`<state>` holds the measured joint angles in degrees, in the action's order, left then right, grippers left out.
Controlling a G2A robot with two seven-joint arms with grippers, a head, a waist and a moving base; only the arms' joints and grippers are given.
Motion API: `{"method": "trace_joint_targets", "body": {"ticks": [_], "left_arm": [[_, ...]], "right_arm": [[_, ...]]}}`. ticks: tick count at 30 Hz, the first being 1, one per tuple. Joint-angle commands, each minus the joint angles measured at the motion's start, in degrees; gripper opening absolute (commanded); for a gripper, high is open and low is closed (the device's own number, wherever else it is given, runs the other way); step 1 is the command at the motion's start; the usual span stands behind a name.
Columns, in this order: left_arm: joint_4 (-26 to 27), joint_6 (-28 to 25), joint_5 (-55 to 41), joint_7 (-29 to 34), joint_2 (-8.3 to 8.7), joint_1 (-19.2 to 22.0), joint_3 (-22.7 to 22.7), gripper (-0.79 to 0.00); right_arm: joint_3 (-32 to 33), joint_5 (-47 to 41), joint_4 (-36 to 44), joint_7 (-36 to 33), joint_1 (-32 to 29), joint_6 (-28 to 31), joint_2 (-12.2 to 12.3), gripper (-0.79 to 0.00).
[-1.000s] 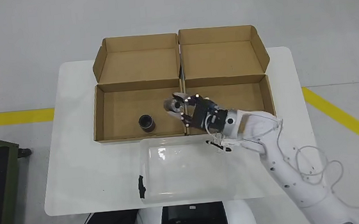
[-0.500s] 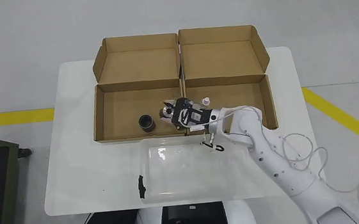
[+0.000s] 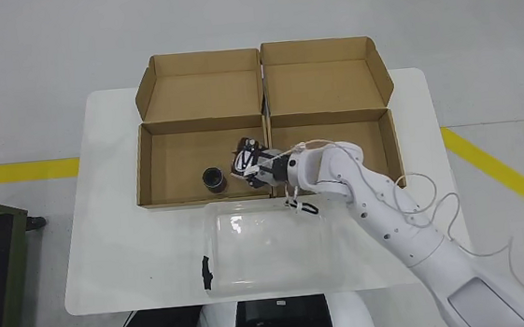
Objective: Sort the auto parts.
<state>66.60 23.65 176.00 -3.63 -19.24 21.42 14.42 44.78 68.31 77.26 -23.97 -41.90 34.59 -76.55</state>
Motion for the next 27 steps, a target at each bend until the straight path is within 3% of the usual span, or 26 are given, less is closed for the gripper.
{"method": "trace_joint_targets", "body": {"ticks": [1,13,23,27], "left_arm": [[0.0,0.0,0.0,0.0,0.0,0.0,0.0,0.0],[0.0,0.0,0.0,0.0,0.0,0.0,0.0,0.0],[0.0,0.0,0.0,0.0,0.0,0.0,0.0,0.0],[0.0,0.0,0.0,0.0,0.0,0.0,0.0,0.0]], "right_arm": [[-0.6,-0.2,-0.4,-1.7,0.6,-0.2,-0.3,-0.785],[-3.4,-2.6,-5.0,-7.1,3.8,-0.6,-2.1,-0.785],[-4.9,-2.7,-9.0,-7.5,5.3,-1.2,-3.4,-0.785],[-5.4,-2.7,-9.3,-8.0,5.7,-1.3,-3.8,-0.591]]}}
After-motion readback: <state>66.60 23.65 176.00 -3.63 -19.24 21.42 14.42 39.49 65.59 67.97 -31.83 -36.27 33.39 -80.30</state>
